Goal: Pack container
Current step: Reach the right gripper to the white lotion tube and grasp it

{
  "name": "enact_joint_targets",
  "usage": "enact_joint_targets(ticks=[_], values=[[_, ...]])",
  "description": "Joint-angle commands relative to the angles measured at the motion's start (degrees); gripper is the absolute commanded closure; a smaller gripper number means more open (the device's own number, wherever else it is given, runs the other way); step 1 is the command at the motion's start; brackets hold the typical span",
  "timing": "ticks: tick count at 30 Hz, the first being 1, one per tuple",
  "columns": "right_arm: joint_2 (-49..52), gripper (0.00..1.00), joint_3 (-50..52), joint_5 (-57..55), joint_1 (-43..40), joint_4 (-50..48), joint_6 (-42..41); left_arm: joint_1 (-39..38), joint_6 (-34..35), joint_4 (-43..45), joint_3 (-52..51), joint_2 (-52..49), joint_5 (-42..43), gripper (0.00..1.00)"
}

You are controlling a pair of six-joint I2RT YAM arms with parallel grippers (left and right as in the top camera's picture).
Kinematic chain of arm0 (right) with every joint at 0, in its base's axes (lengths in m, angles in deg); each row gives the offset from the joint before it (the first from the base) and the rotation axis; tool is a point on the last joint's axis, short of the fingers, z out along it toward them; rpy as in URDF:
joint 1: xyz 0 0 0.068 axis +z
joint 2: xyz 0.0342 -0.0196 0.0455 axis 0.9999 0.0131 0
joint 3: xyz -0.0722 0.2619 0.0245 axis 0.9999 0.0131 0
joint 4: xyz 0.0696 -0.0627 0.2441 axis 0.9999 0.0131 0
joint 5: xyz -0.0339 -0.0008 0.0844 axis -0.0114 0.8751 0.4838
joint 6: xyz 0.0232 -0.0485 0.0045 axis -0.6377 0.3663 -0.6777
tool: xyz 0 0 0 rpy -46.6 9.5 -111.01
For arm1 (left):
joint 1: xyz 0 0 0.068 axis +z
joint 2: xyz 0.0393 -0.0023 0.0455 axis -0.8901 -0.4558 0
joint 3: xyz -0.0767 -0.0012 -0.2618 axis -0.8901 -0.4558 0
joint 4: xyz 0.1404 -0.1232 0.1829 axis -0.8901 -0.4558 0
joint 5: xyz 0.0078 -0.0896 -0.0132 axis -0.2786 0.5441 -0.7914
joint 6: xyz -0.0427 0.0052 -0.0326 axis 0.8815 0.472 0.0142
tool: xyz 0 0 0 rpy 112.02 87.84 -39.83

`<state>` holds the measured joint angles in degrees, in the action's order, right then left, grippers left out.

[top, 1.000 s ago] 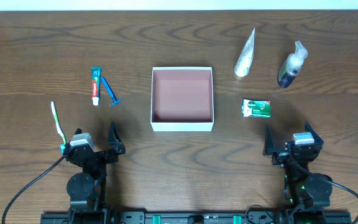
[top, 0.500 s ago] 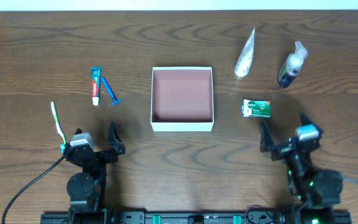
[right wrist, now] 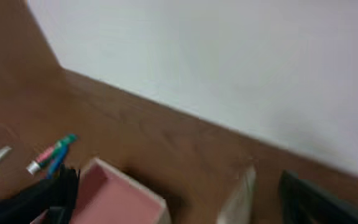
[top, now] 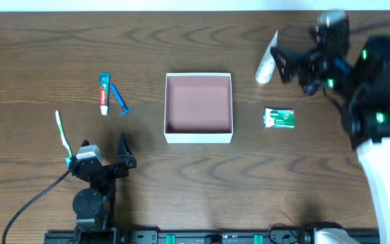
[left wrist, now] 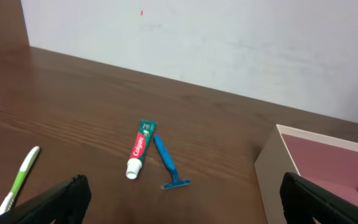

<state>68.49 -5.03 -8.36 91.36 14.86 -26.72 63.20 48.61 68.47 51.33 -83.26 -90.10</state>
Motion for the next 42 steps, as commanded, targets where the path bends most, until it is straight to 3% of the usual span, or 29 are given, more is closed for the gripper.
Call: enact_joint_targets(ticks=[1,7,16,23,33,42], values=[[5.31,0.01,-3.93,6.69,-0.39,-2.25,-0.35,0.31,-0.76,-2.14,-1.2,0.24,-0.28,0.02],[11.34,0.01,-5.62,1.75,-0.02,-1.99,-2.86,0.31,-0.76,-2.14,-1.2,0.24,-0.28,0.02],[19.12,0.01,-29.46,-19.04,5.92,26.08,-0.09,0.31,-0.76,-2.14,-1.2,0.24,-0.28,0.02],[26.86,0.01,-42.42,-25.53,7.69,41.64,-1.2,0.31,-0.76,-2.14,-1.2,0.24,-0.26,0.02],[35.01,0.01,-42.32,-20.98,7.72,42.91,-2.14,0.31,-0.76,-2.14,-1.2,0.24,-0.28,0.02],[41.83,0.09,-42.32,-27.52,8.17,40.09,-13.4,0.31,-0.76,-2.14,-1.2,0.24,-0.28,0.02]])
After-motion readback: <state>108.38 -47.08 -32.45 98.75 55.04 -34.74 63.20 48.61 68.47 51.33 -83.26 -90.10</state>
